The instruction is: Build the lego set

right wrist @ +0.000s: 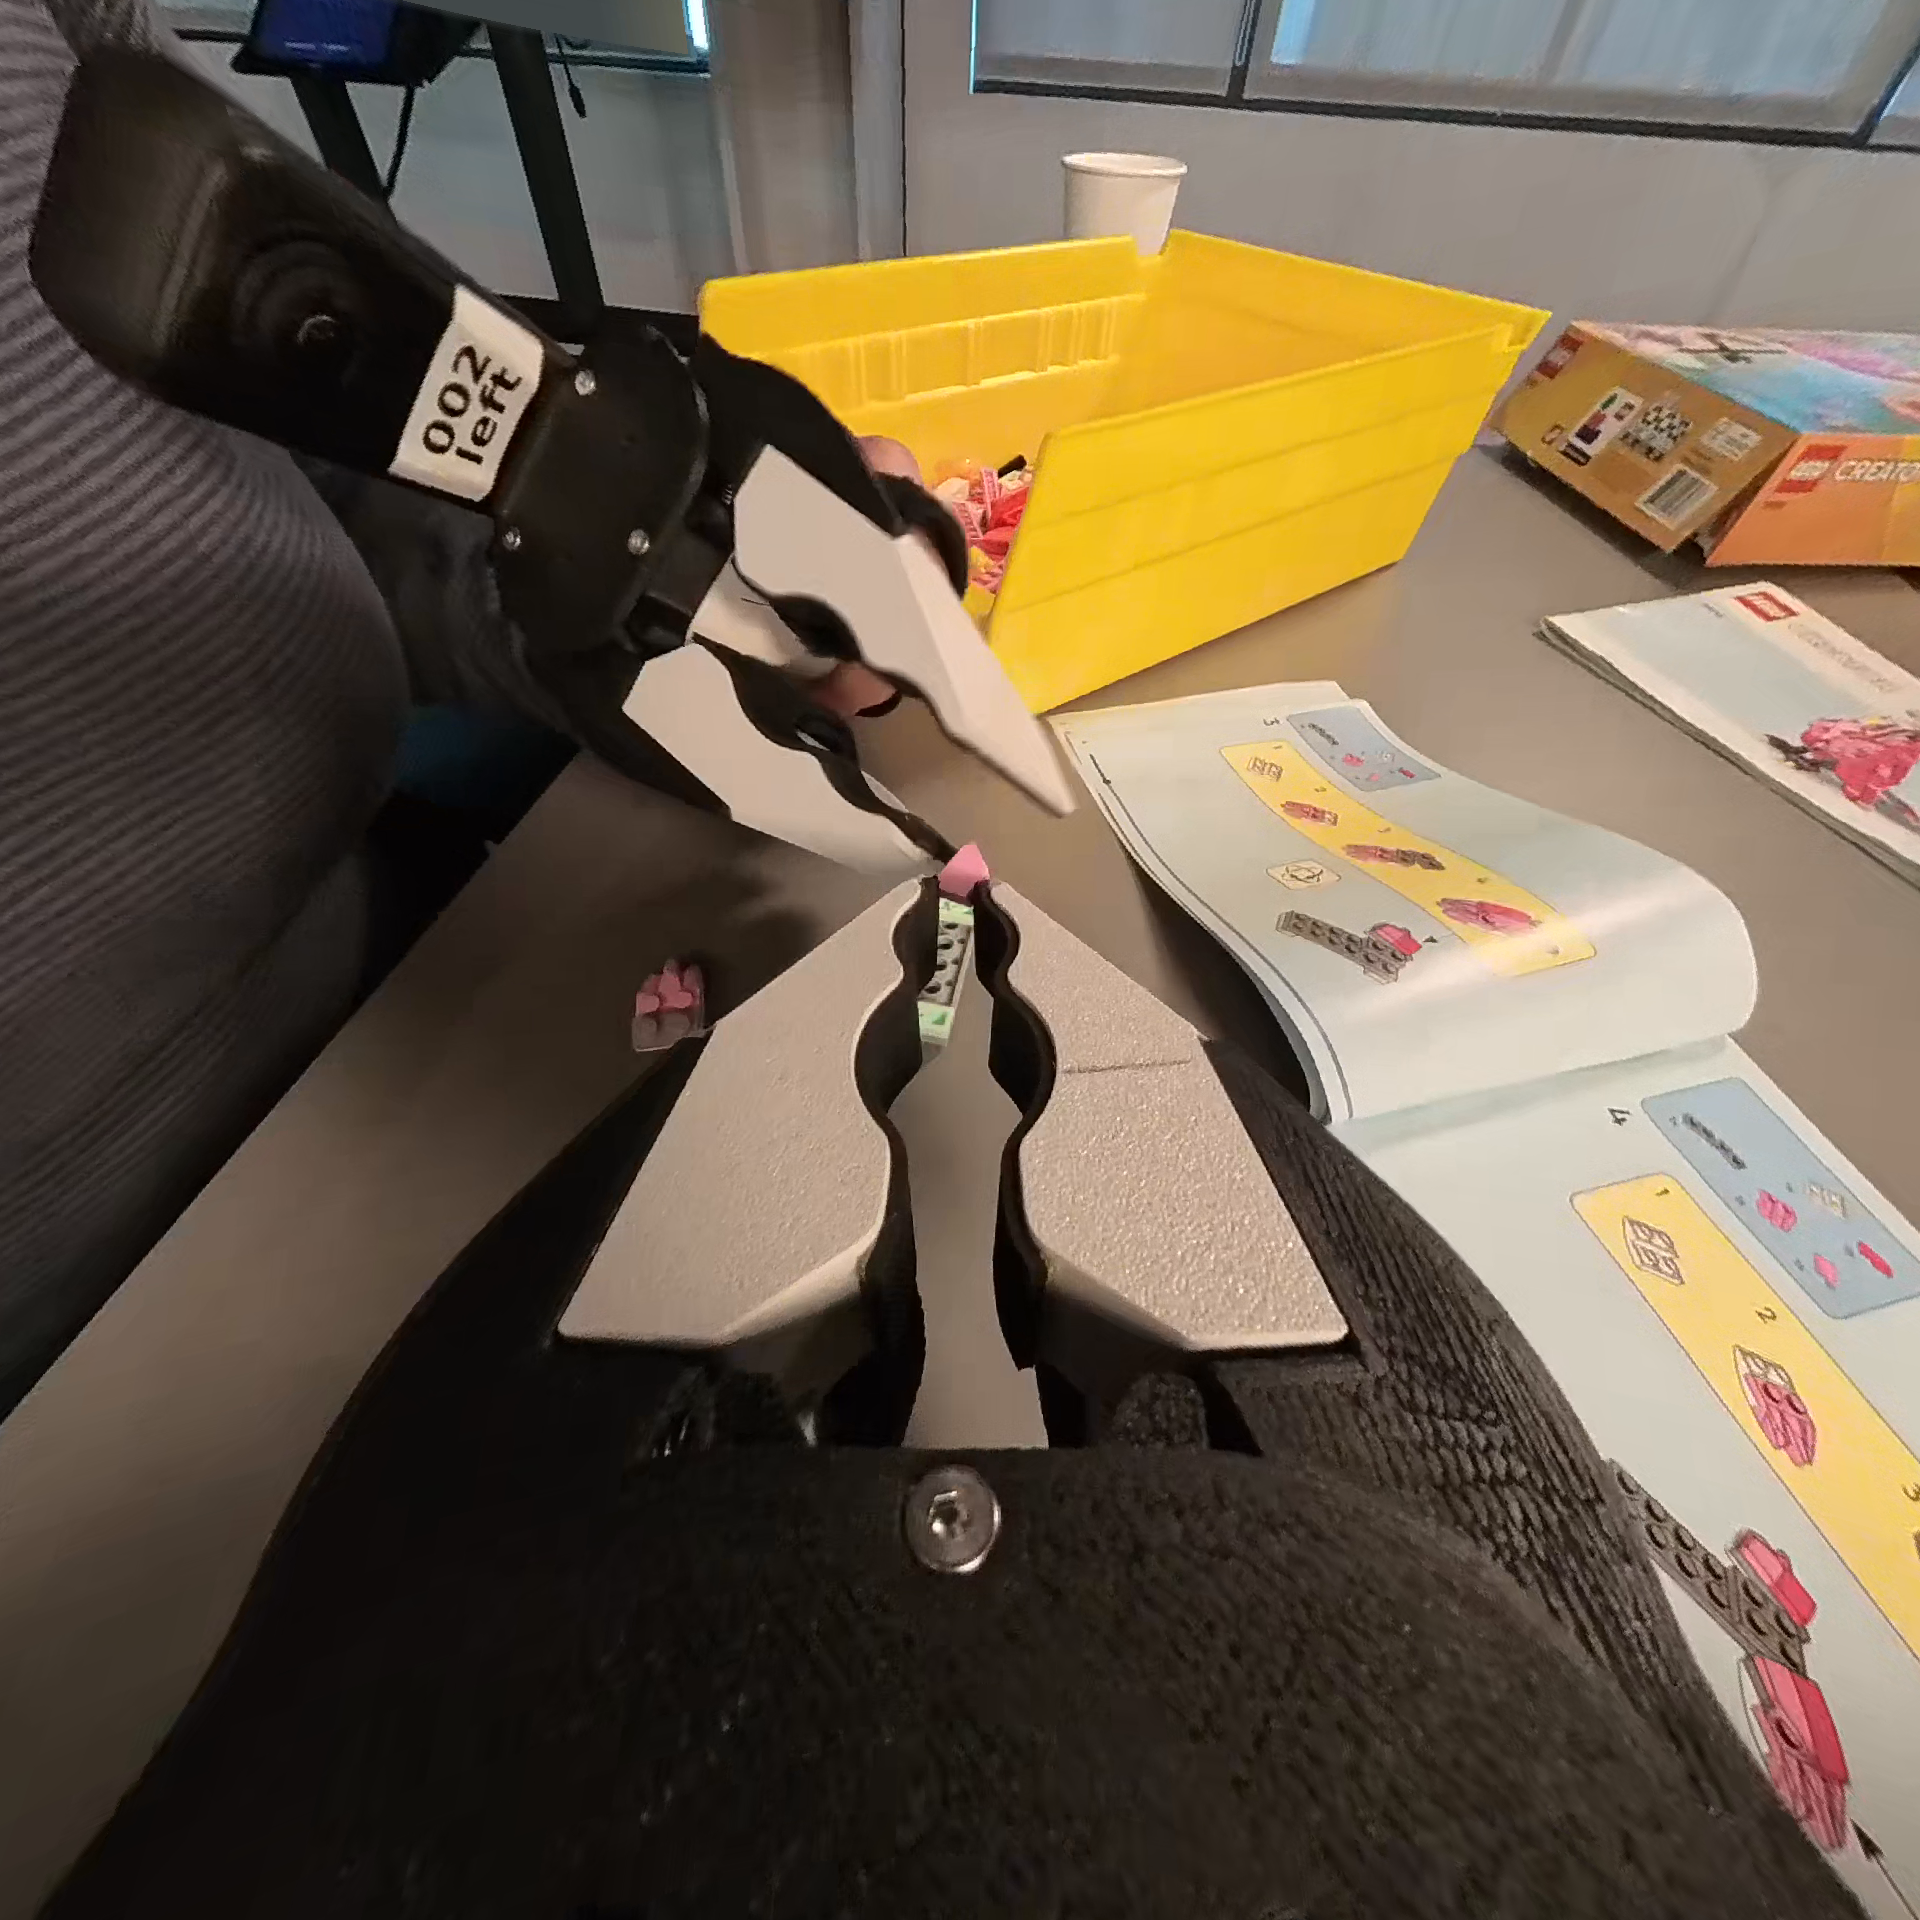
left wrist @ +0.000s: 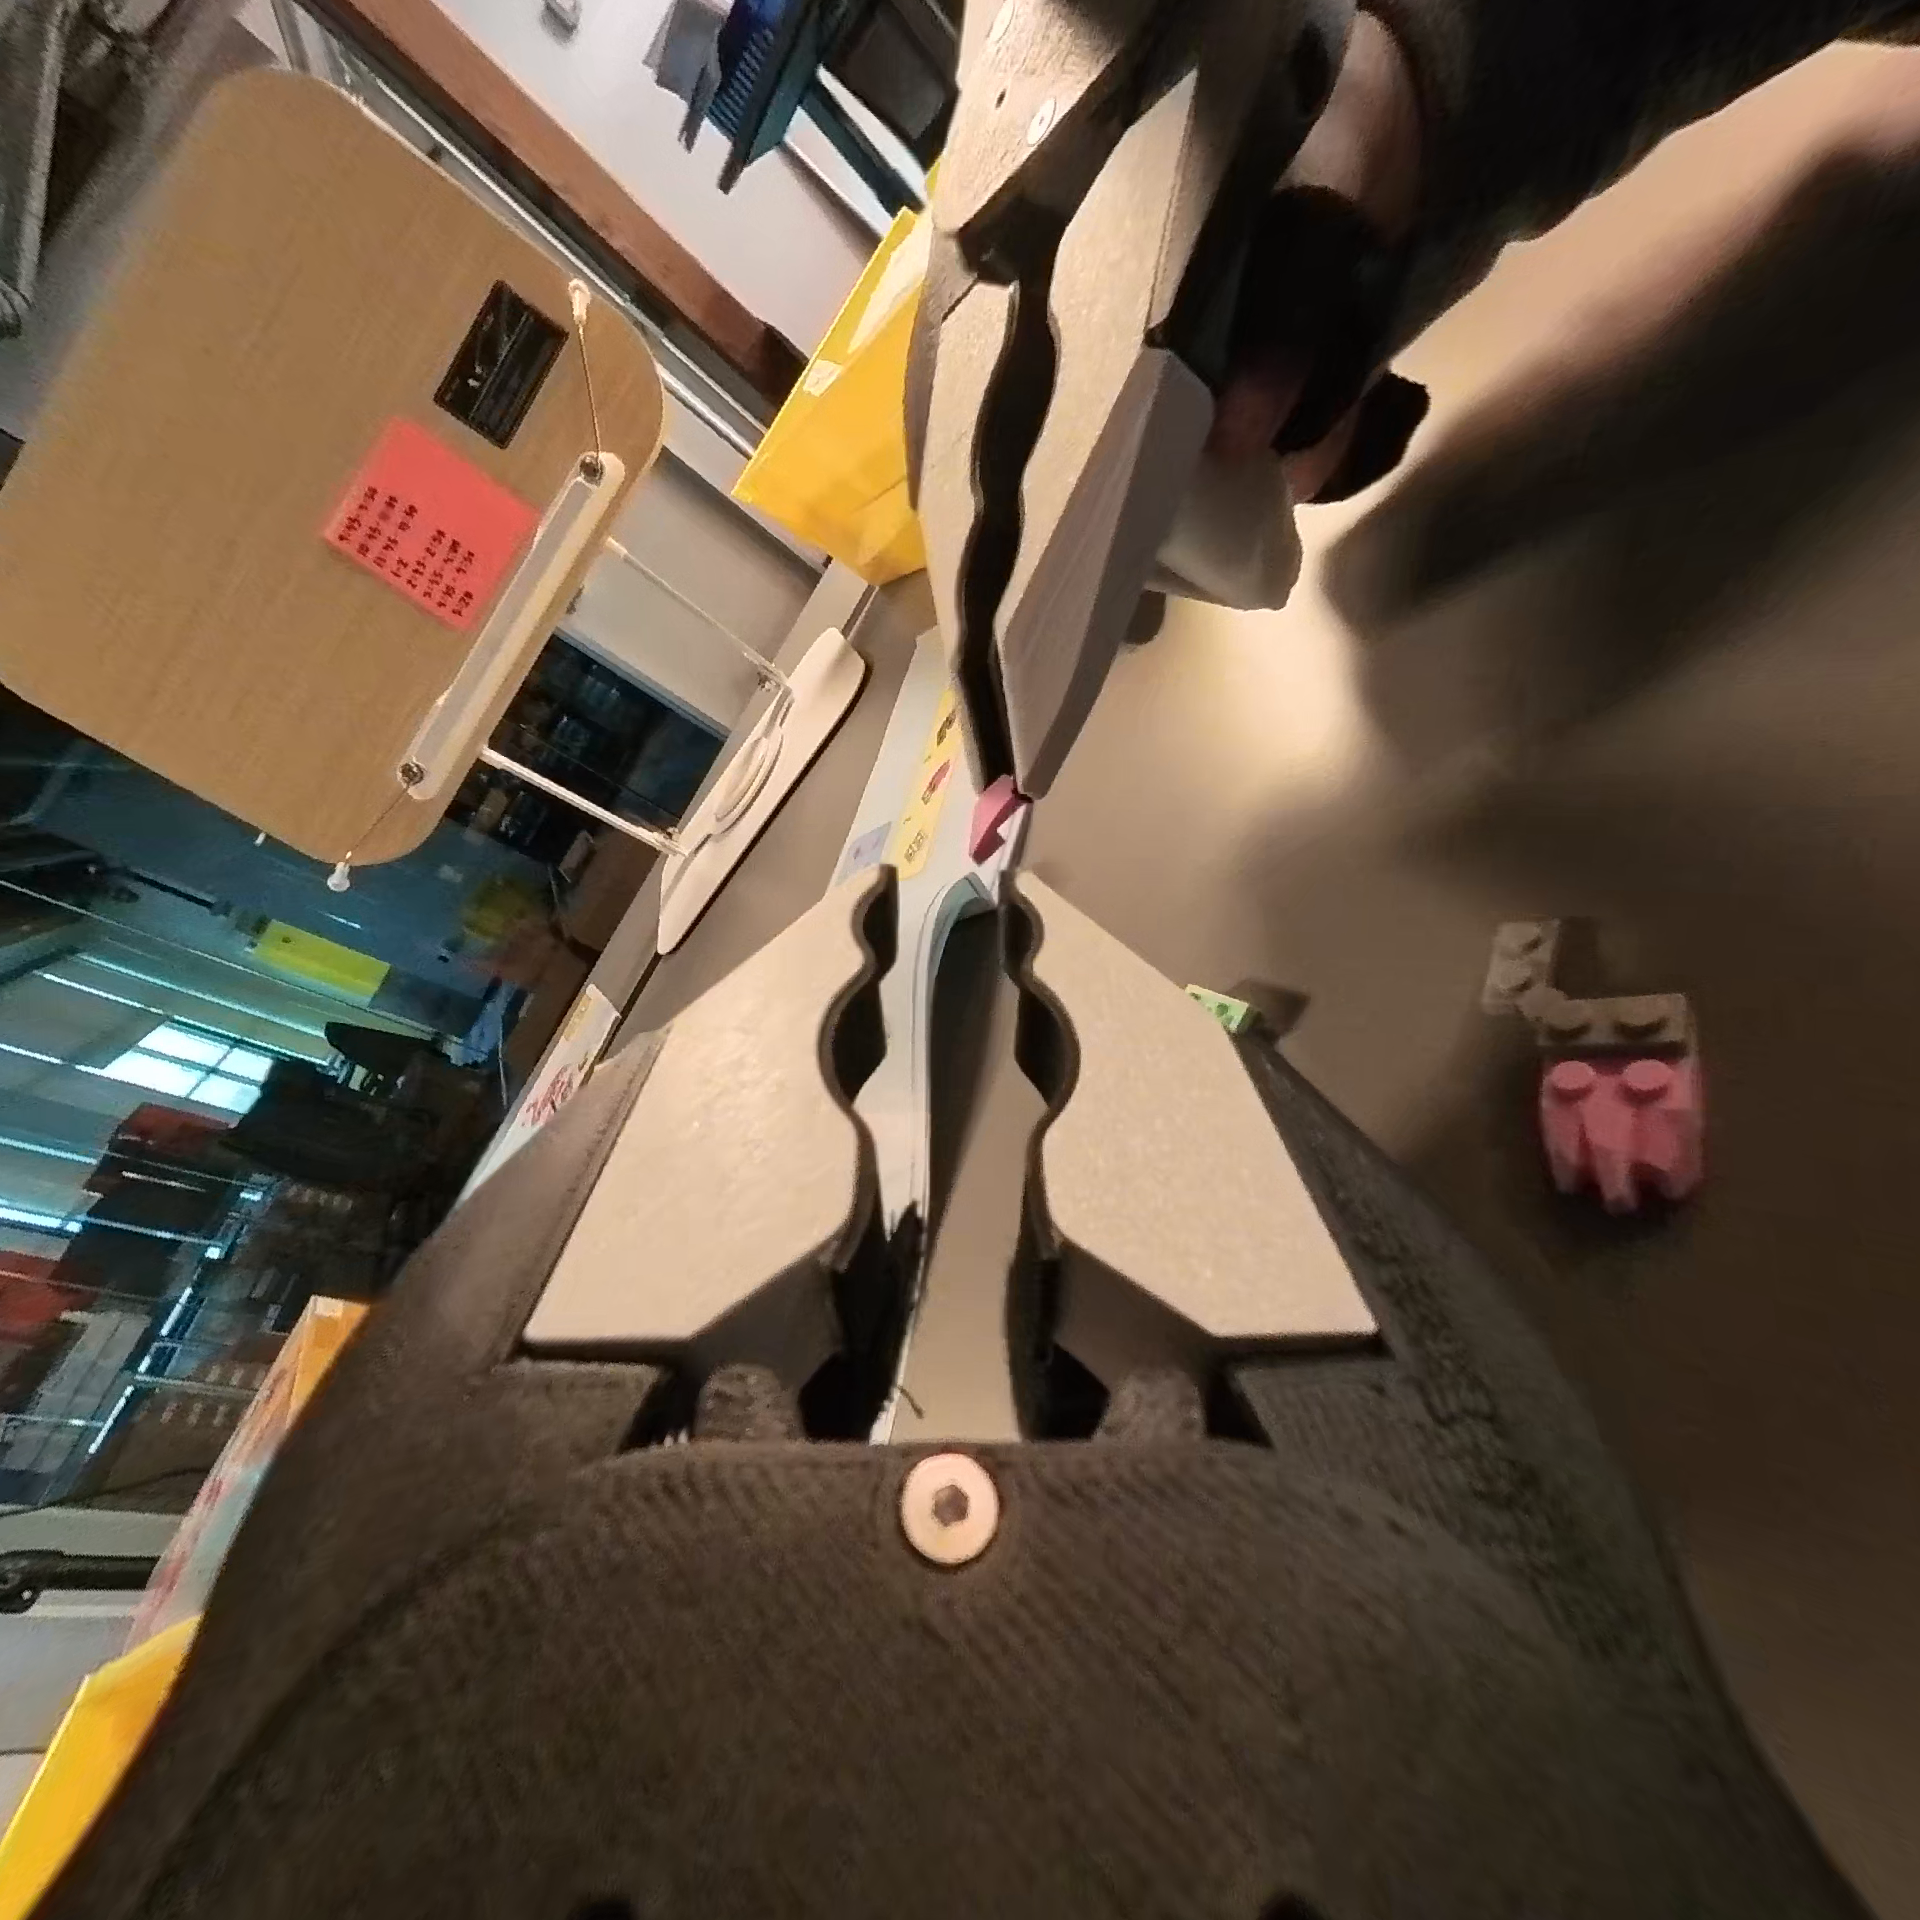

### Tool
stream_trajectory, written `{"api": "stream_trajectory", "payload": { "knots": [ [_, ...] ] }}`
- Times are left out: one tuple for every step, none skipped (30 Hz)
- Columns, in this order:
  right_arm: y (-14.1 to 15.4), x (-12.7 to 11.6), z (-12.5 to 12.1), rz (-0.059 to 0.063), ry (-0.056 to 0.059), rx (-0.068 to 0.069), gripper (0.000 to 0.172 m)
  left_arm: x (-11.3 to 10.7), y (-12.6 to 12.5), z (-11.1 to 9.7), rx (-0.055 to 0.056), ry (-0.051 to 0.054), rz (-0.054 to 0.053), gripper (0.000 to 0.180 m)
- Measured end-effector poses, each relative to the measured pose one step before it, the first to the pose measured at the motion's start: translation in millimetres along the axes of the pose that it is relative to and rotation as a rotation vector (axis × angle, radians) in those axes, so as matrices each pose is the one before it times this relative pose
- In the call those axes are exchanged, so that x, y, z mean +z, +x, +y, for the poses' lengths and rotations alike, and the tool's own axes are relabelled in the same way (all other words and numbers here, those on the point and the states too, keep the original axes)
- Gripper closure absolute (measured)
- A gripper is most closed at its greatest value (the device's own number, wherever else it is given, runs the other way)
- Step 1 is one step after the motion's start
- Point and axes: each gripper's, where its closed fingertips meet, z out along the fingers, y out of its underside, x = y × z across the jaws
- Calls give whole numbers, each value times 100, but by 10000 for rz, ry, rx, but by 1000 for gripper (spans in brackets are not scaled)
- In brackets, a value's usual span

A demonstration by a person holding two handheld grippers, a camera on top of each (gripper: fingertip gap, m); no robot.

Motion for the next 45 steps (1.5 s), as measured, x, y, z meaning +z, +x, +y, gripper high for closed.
{"api": "stream_trajectory", "payload": {
  "knots": [
    [-34, -14, -11, -32, 5, 25, 168, -55, 74, -106, 129, 62, 0, 164],
    [-67, 13, 24, -44, -14, 20, 168, -74, 62, -135, 144, 78, -9, 166],
    [-77, 32, 44, -48, -35, 17, 168, 1, 132, -91, 140, 55, -11, 168],
    [-49, 36, 41, -19, -26, 5, 168, -6, 70, -59, 142, 17, 6, 169],
    [-7, 12, 10, -8, -11, 7, 168, 29, 84, -10, 144, -26, -14, 170],
    [-23, 2, 19, -12, -17, 10, 168, 30, 69, 0, 125, -20, -5, 171],
    [0, -2, 3, -5, -1, 10, 168, -12, 56, -28, 90, -11, 8, 172],
    [-1, -15, -21, 0, 13, 10, 168, -8, 15, 0, 75, -7, -3, 174],
    [5, -19, -39, 1, 20, 12, 168, -3, 0, -3, 69, 0, -12, 176],
    [-1, -14, -39, -8, 18, 15, 168, -19, -41, -8, 63, -3, -33, 177],
    [-11, -16, -18, -6, 10, 13, 168, -19, -37, -9, 59, -5, -42, 178],
    [4, 7, -15, 1, 11, 17, 168, -31, -60, 6, 66, -9, -52, 178],
    [22, 18, 26, 4, -8, 28, 168, 13, 175, 25, 90, -26, -48, 178],
    [23, 12, 66, 7, -32, 23, 168, 17, -5, 40, 101, -44, -25, 178],
    [32, 23, 56, 12, -26, 12, 168, -21, 10, 30, 99, -41, -31, 178],
    [17, 8, 40, 5, -9, 16, 168, -19, -9, -3, 82, -21, -49, 178],
    [14, 4, 20, 0, 0, 20, 168, -8, -26, -22, 63, -12, -38, 178],
    [20, 3, 7, 9, 2, 10, 168, -14, -52, -13, 46, -4, -32, 179],
    [45, 4, 21, 21, -1, -2, 168, 0, -38, -14, 36, -12, -29, 179],
    [36, 11, 16, 23, -7, -4, 168, -10, -29, 8, 30, -14, -19, 179],
    [30, -6, 26, 21, -12, -1, 168, -11, -39, 1, 32, -2, -22, 179],
    [61, -1, 29, 38, -15, -1, 168, 2, -33, 10, 31, -2, -30, 179],
    [97, -13, 28, 62, -12, -6, 168, 9, -54, 24, 37, -18, -35, 179],
    [89, -12, 57, 48, -18, -3, 168, -8, 17, 23, 46, -17, -6, 179],
    [74, -20, 47, 35, -16, 4, 168, -12, 28, 39, 58, -15, -2, 180],
    [55, -14, 39, 28, -3, 5, 168, -11, 4, -10, 52, -16, -17, 180],
    [57, 2, 56, 25, -12, 9, 168, -12, 34, -60, 41, -9, -9, 180],
    [129, -6, 80, 76, -39, 8, 169, -22, 57, -65, 32, 4, 6, 180],
    [539, -50, 238, 328, -120, -27, 172, -171, -110, -204, 36, 124, 2, 180],
    [295, -99, 284, 157, -118, -42, 172, -137, 41, -309, -11, 195, 34, 180],
    [2, -127, 10, -44, 66, 35, 172, -31, 17, -66, -22, 33, 4, 180],
    [-4, -120, -229, -54, 185, 101, 172, 73, 116, 107, 15, -77, 48, 180],
    [26, -97, -185, -24, 120, 84, 172, 91, 141, 149, 49, -113, 45, 180],
    [1, -57, -39, -5, 12, 11, 172, 69, 33, 111, 35, -47, 15, 180],
    [-1, -21, 46, 20, -43, -39, 172, -14, 24, -17, -14, 21, 11, 180],
    [-2, 19, 57, 23, -36, -35, 172, -35, 32, 0, -29, 18, 11, 180],
    [49, 43, 37, 36, -24, -1, 172, 28, 19, -18, 2, -13, -3, 180],
    [71, 30, 50, 40, -13, 17, 172, 59, 14, 40, 9, -33, -2, 180],
    [28, 23, 52, 8, -13, 24, 172, 21, -14, 60, -6, -24, 35, 180],
    [103, 10, 71, 50, -18, 22, 172, -54, -35, 91, -2, -21, 33, 180],
    [186, -18, 39, 102, -1, 19, 172, -25, -31, 49, 15, -19, 17, 180],
    [206, -29, -14, 116, 29, 21, 172, 82, 101, 23, 23, -23, 37, 180],
    [278, -42, -83, 166, 63, 4, 172, 52, 134, 41, 30, -50, 47, 180],
    [397, -67, -103, 250, 83, -43, 172, 129, 119, 59, 22, -39, 23, 180],
    [455, -79, -113, 306, 89, -99, 172, 108, 74, 6, 34, -49, 11, 180]
  ]
}}
